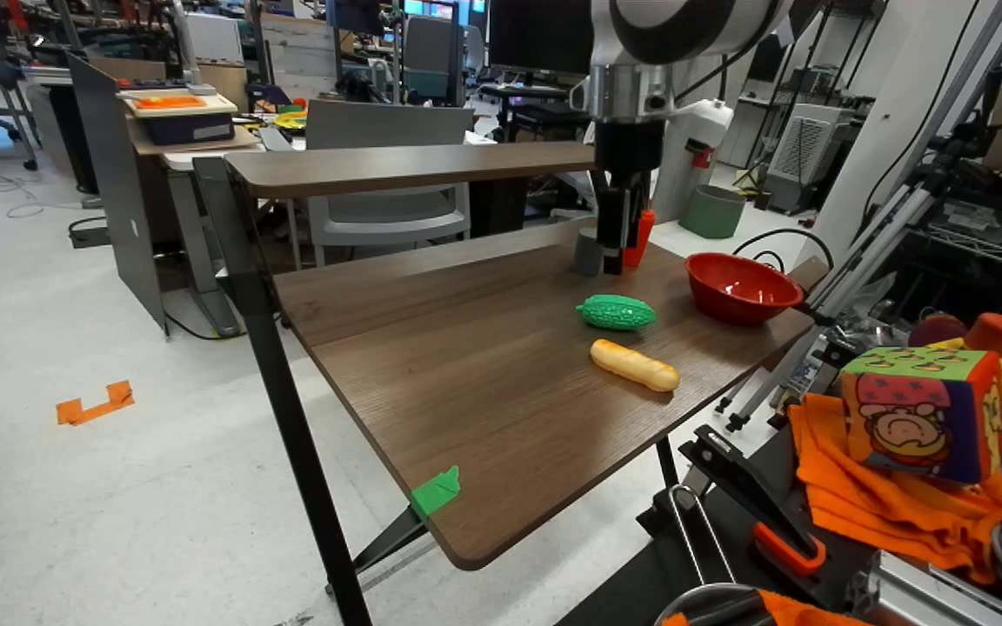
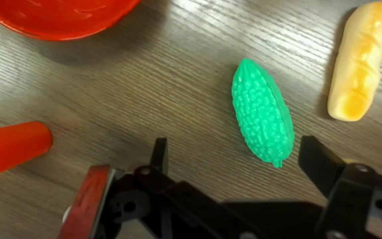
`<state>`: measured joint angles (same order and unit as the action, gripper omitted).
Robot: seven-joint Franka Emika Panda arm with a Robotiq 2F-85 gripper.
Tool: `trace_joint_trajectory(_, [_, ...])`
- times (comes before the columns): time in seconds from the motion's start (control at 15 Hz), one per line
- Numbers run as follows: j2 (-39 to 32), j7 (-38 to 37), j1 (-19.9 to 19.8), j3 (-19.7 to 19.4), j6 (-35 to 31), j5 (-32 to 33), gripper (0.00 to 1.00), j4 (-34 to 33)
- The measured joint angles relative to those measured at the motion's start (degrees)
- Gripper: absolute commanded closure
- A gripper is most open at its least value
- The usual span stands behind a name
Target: Put the green object in the red bowl
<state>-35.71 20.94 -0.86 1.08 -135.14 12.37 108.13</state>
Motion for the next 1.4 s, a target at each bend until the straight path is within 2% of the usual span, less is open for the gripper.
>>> trace_joint_trajectory(0.47, [-5.7,3.6,0.9,0.6,8.4,3.6,0.00,-6.8])
trace_joint_trajectory(1.07, [-8.4,3.6,6.2,0.6,13.2,11.3,0.00,-7.6])
trace_joint_trajectory(1.13, [-8.7,3.5,6.6,0.6,13.5,11.7,0.02,-7.7])
trace_joint_trajectory(1.2, [-9.1,3.3,7.0,0.6,13.8,12.1,0.26,-7.9])
trace_joint_trajectory(1.33, [-9.7,2.9,7.4,0.6,13.9,12.8,0.29,-8.3])
trace_joint_trajectory(1.4, [-9.9,2.7,7.4,0.5,13.9,13.1,0.36,-8.5])
